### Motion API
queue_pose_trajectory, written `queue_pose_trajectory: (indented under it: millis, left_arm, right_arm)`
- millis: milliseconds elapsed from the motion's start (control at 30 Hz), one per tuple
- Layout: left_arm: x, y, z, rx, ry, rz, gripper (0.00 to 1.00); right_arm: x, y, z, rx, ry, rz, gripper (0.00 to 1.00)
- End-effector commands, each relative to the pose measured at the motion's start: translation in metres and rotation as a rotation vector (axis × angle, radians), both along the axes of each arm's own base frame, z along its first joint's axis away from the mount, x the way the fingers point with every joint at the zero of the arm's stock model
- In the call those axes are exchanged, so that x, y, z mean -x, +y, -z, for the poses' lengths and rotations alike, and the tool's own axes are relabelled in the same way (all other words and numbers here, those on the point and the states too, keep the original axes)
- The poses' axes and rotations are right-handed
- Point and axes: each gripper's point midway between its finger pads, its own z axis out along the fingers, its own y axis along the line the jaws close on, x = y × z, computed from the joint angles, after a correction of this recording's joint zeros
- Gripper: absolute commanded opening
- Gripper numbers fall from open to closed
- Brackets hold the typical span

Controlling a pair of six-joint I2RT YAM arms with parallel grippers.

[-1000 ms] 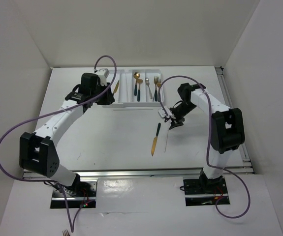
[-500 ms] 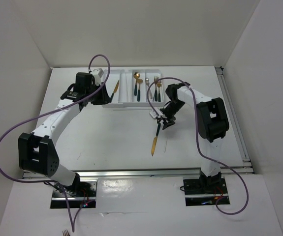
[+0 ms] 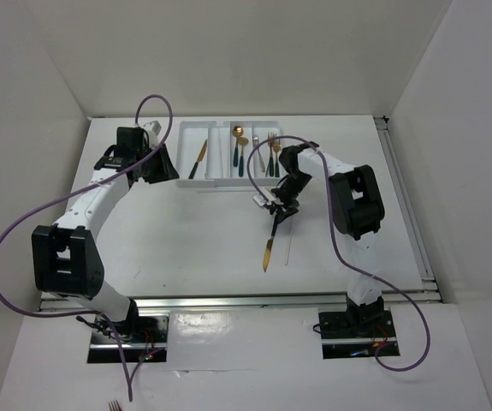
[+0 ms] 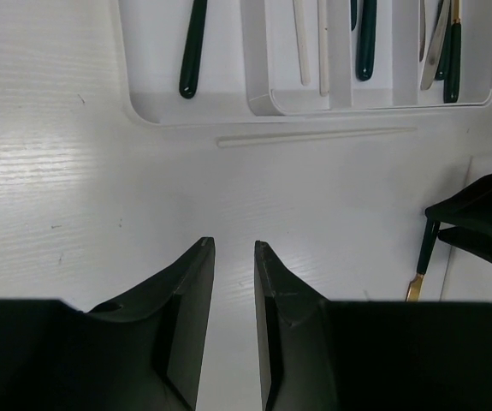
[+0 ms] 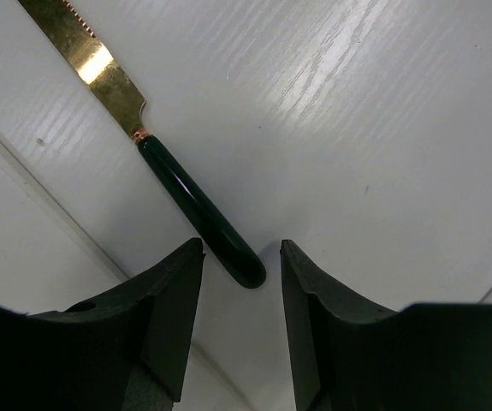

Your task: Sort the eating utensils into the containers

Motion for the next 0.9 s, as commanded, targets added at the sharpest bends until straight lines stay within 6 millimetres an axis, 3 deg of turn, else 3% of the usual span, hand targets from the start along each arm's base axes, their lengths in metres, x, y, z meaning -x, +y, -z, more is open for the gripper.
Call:
queue_pose_trajectory:
  millis: [0,67,333,533,567,700,867]
  left_arm:
    - [-0.008,0.002,-0.019,0.044,-0.030,-0.022,0.39]
    - [-0.009,0.006,-0.019,0.044,-0.030,-0.031,0.39]
    - [-0.017,0.017,-0.011,0.064,-0.004,-0.071,0.39]
    - [-0.019,0.022,-0.012,0.090,0.011,-0.091,0.39]
    - [-0.020,0.022,-0.008,0.089,0.020,-0.092,0.39]
    - [-0.019,0.018,-0.009,0.103,0.021,-0.077,0.39]
    - [-0.014,0.018,-0.008,0.109,0.035,-0.084,0.36]
  right_arm:
    - [-0.010,0.015,-0.004,-0.150,-0.241,-0.438,0.49]
    - [-0.004,0.012,0.004,-0.124,-0.236,-0.473,0.43]
    - [0.018,-0.018,0.028,-0.026,-0.264,-0.594,0.38]
    - [0.031,-0.031,0.037,-0.009,-0.330,-0.619,0.18]
    - [0.031,-0.031,0.033,-0.010,-0.351,-0.618,0.10]
    - [0.027,-0.023,0.022,-0.045,-0.392,-0.579,0.00]
    - [0.011,0.007,-0.015,-0.178,-0.476,-0.428,0.00]
